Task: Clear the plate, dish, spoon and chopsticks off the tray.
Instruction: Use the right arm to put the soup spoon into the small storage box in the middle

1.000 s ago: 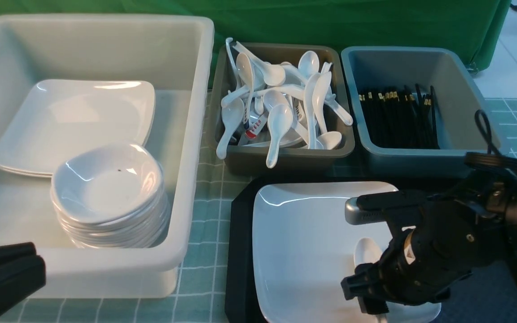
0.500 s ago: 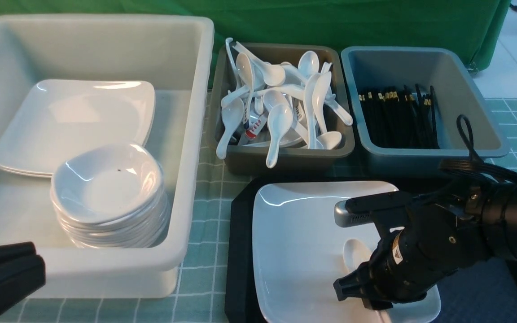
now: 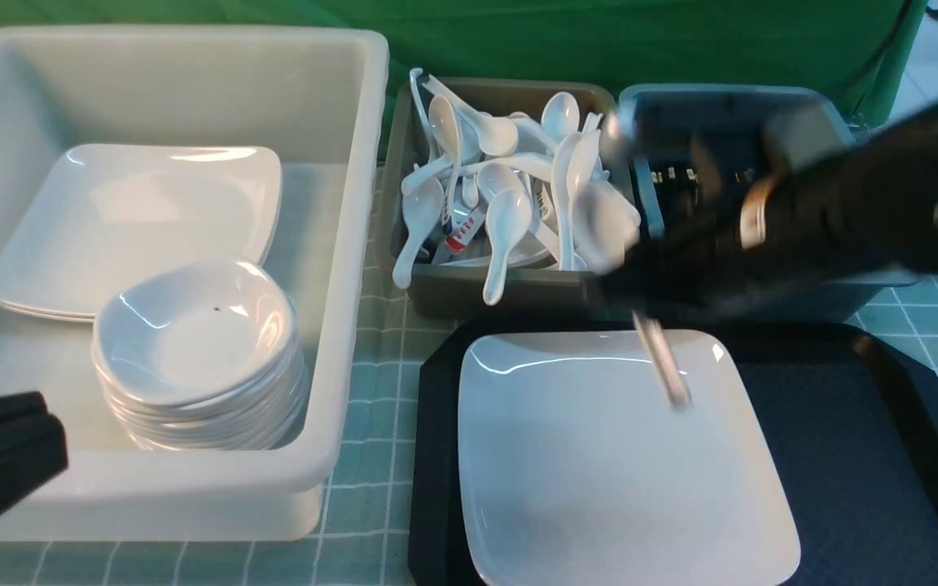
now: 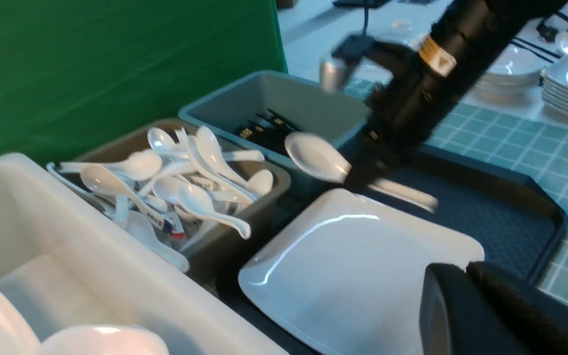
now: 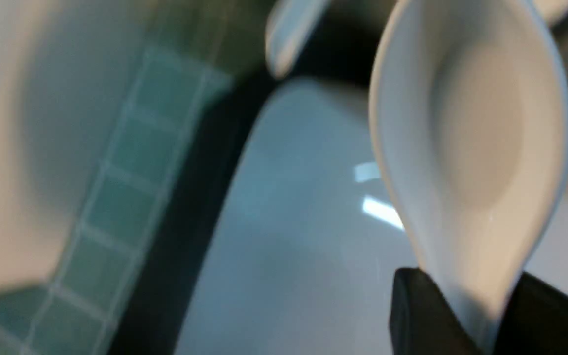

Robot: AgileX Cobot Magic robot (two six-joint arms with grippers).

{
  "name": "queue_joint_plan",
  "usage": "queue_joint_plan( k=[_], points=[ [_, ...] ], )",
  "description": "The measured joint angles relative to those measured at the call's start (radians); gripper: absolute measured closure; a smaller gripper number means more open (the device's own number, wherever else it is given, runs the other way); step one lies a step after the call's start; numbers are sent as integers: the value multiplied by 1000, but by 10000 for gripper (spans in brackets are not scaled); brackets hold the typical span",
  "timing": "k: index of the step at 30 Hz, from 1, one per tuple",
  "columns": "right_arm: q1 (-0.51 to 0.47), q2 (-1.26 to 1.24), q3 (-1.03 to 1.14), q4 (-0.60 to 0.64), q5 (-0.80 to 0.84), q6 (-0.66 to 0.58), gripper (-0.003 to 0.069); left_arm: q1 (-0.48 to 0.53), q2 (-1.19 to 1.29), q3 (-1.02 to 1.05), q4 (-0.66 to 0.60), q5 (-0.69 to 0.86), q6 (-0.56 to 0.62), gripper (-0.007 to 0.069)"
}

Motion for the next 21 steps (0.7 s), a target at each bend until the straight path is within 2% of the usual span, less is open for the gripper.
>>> queue_joint_plan(
  k=[2, 5, 13, 15, 16, 17, 18, 19, 20, 21],
  points=[
    [-58, 88, -130, 0, -78, -5, 460, 0, 0, 0, 0, -5, 0, 607],
    [-96, 224, -291, 0, -110, -9, 460, 0, 0, 0, 0, -5, 0, 607],
    [-107, 610, -762, -1, -108, -30, 458, 0, 5, 0, 15, -5, 0, 607],
    [-114, 665, -825, -1, -103, -30, 410, 0, 14, 0, 19, -5, 0, 607],
    [-117, 678, -839, -1, -98, -30, 366, 0, 18, 0, 20, -5, 0, 607],
    [-123, 695, -856, -1, -86, -38, 288, 0, 23, 0, 22, -5, 0, 607],
    [-123, 697, -858, -1, -83, -38, 288, 0, 25, 0, 22, -5, 0, 607],
    [-131, 702, -867, -1, -55, -50, 190, 0, 31, 0, 22, -5, 0, 607],
    [-135, 701, -872, -1, -30, -54, 132, 0, 37, 0, 22, -5, 0, 607],
    [-138, 697, -873, -1, -5, -56, 113, 0, 41, 0, 22, -5, 0, 607]
  ],
)
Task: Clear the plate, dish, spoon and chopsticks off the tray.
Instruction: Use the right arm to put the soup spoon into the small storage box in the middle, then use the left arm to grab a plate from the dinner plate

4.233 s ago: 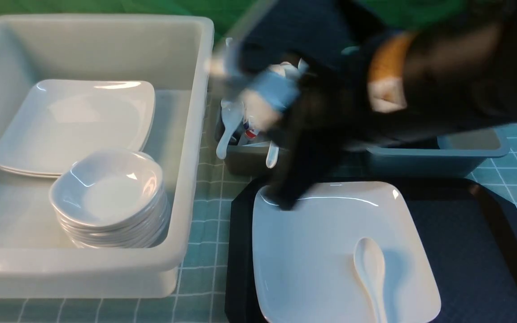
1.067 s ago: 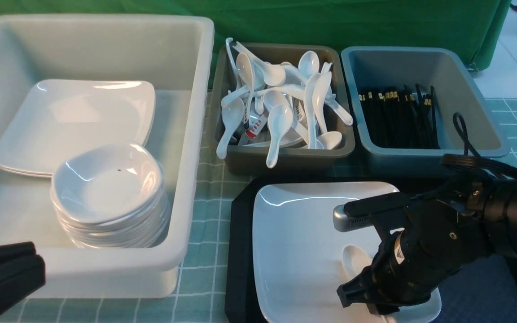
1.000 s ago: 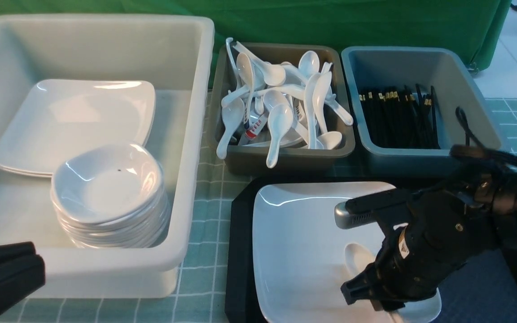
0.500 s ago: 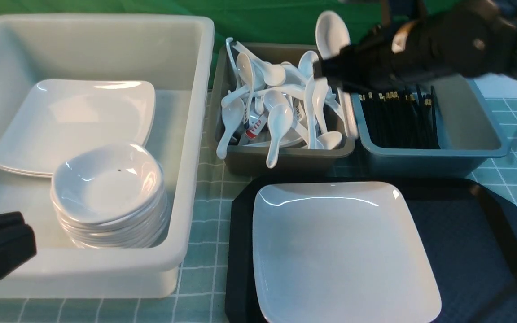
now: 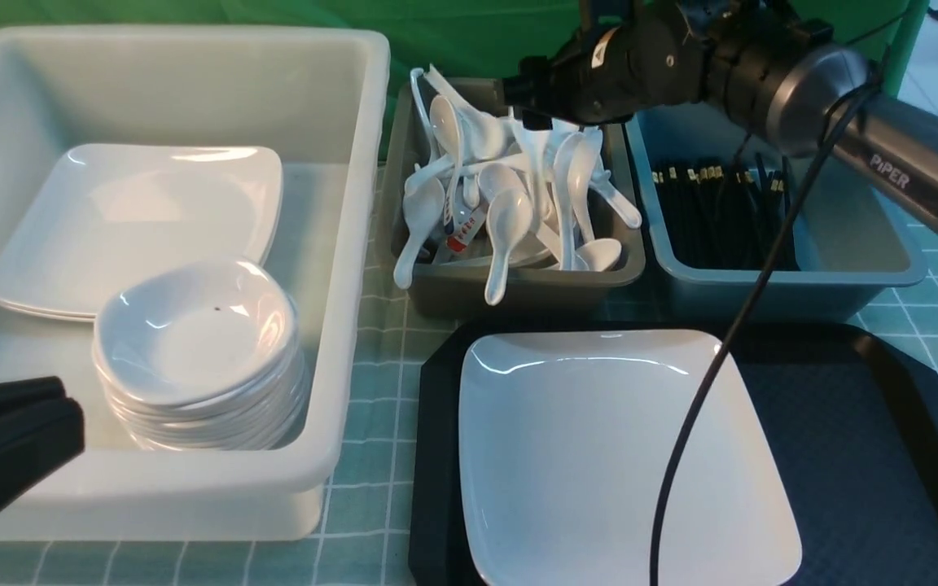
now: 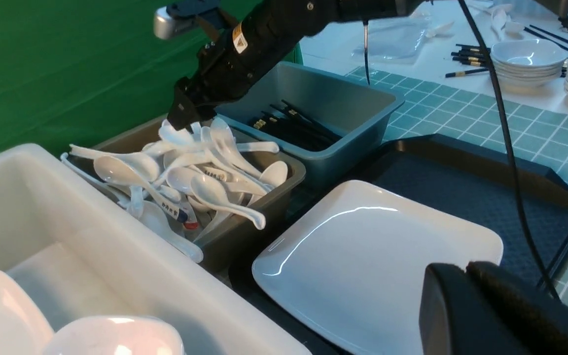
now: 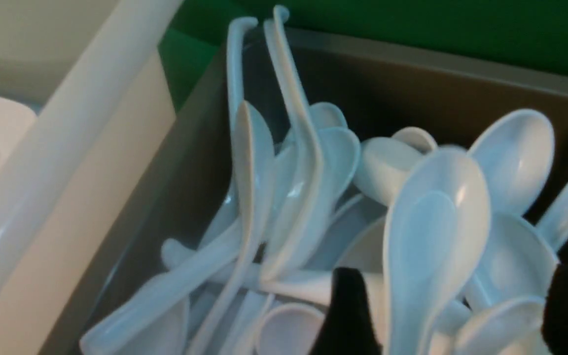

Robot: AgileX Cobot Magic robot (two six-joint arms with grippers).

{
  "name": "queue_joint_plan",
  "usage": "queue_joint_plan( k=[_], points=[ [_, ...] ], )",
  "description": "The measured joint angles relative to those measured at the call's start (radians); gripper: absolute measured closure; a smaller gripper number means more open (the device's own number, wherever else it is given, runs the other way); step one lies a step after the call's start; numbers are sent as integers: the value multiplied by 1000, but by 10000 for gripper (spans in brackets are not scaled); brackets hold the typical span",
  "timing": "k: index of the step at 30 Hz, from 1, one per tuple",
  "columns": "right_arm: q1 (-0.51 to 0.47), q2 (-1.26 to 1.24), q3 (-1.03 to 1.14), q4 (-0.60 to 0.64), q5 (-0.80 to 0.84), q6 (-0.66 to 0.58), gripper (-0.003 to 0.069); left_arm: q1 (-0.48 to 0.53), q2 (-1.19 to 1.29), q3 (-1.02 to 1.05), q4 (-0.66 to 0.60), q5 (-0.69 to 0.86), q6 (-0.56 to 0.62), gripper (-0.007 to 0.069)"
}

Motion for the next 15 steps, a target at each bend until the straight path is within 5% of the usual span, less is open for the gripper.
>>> queue_joint_plan(
  k=[4, 9, 10, 15],
  points=[
    [-4, -48, -1, -1, 115, -43, 139, 0, 16, 0, -2, -2, 0, 607],
    [0, -207, -3, -2, 378, -235, 434, 0, 70, 0, -14, -2, 0, 607],
    [2, -267, -4, -2, 473, -283, 544, 0, 110, 0, -15, 2, 0, 607],
    [7, -447, 7, -62, 693, -331, 629, 0, 289, 0, -67, 17, 89, 607]
  ],
)
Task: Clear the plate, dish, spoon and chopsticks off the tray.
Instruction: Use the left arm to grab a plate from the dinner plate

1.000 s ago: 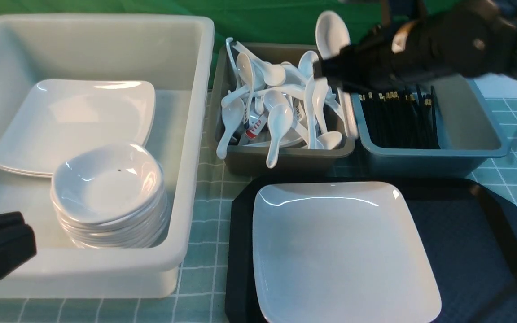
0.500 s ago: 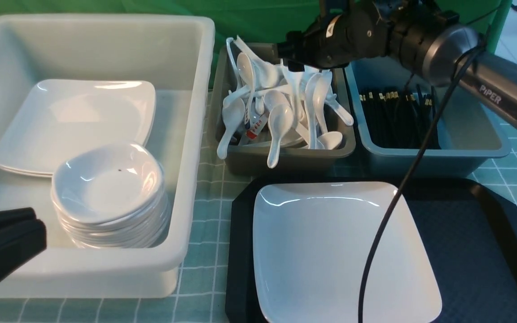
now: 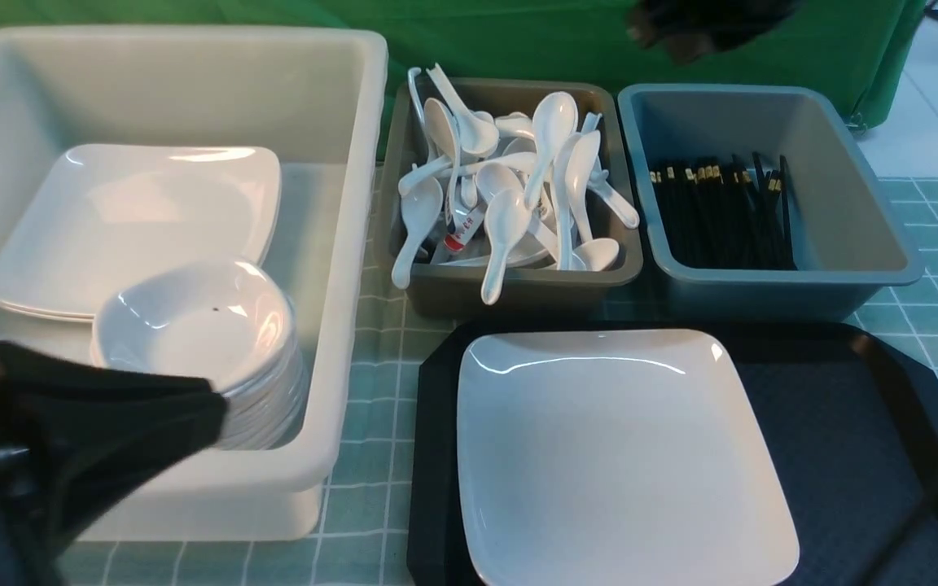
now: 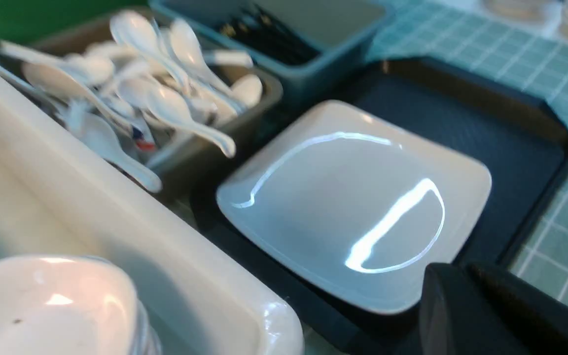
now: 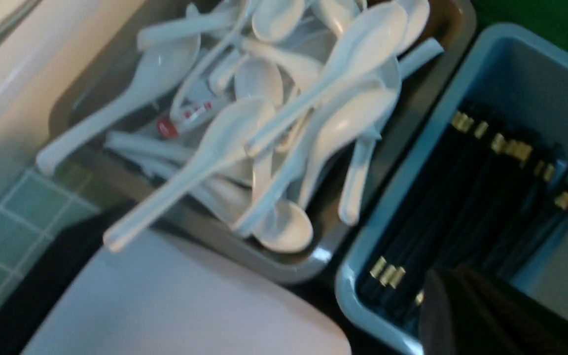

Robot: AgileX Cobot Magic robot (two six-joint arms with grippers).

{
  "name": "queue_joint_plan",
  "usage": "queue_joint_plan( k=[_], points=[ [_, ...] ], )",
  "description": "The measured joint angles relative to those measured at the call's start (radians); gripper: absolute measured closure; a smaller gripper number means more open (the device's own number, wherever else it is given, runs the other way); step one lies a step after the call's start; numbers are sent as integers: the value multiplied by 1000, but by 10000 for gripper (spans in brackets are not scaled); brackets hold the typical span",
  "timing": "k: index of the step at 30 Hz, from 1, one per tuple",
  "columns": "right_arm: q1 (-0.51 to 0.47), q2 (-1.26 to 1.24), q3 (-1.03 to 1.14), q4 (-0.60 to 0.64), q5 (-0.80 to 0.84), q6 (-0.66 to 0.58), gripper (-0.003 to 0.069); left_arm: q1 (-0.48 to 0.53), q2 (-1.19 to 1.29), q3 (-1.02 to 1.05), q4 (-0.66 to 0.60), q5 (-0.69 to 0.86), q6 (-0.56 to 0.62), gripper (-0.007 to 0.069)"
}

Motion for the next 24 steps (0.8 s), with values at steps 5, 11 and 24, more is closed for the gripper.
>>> queue_joint_plan(
  k=[5, 11, 24],
  points=[
    [-1, -258, 214, -34, 0, 41, 615, -44, 195, 0, -124, -42, 141, 607],
    [-1, -634, 672, -34, -51, 158, 597, -299, 460, -31, -57, -121, 201, 615],
    [-1, -1120, 1269, -23, -152, 235, 590, -557, 844, -160, 445, -204, 80, 543]
  ],
)
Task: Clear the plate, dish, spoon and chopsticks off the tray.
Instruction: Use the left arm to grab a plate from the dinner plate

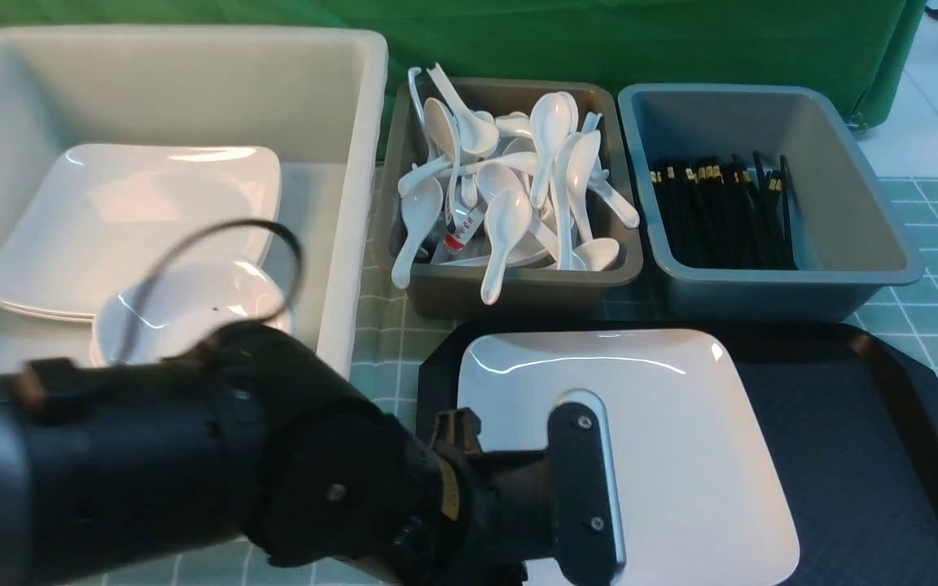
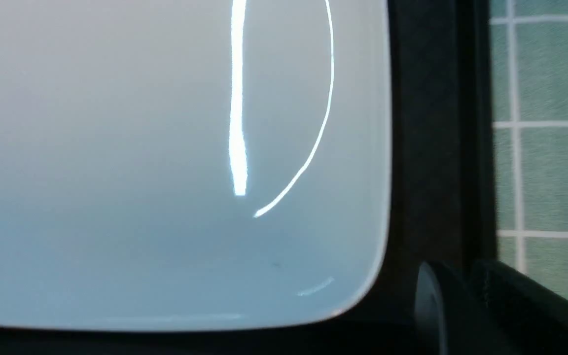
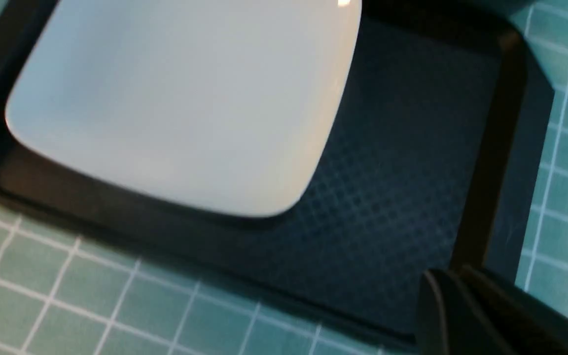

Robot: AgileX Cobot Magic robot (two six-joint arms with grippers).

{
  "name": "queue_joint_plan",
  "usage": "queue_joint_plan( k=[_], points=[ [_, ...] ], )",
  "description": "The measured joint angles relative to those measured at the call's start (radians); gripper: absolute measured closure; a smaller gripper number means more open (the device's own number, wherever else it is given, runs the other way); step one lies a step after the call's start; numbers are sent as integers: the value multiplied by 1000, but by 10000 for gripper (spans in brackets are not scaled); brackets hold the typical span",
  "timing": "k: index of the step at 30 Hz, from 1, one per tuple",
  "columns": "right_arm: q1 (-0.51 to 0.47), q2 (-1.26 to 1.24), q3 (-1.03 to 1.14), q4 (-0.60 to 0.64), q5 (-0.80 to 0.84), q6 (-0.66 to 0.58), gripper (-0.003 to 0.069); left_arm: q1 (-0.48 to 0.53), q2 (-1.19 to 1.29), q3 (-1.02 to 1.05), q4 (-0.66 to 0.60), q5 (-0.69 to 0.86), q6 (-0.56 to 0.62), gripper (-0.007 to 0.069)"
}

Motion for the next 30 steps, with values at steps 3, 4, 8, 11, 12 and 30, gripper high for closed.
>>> queue_joint_plan(
  k=[3, 4, 8, 11, 12, 30],
  points=[
    [0, -63, 57, 15, 10, -1, 590, -1, 47, 0, 49, -22, 21, 438],
    [0, -77, 67, 18, 13, -3, 590, -1, 58, 0, 64, -23, 29, 396],
    [0, -127, 85, 20, 13, -18, 589, -1, 88, 0, 92, -28, 116, 232],
    [0, -141, 87, 20, 12, -41, 589, -1, 107, 0, 92, -39, 187, 174],
    [0, -143, 88, 20, 12, -41, 589, -1, 116, 0, 92, -44, 207, 167],
    [0, -144, 88, 23, 10, -53, 589, -7, 233, -13, 298, -173, 147, 380]
  ],
)
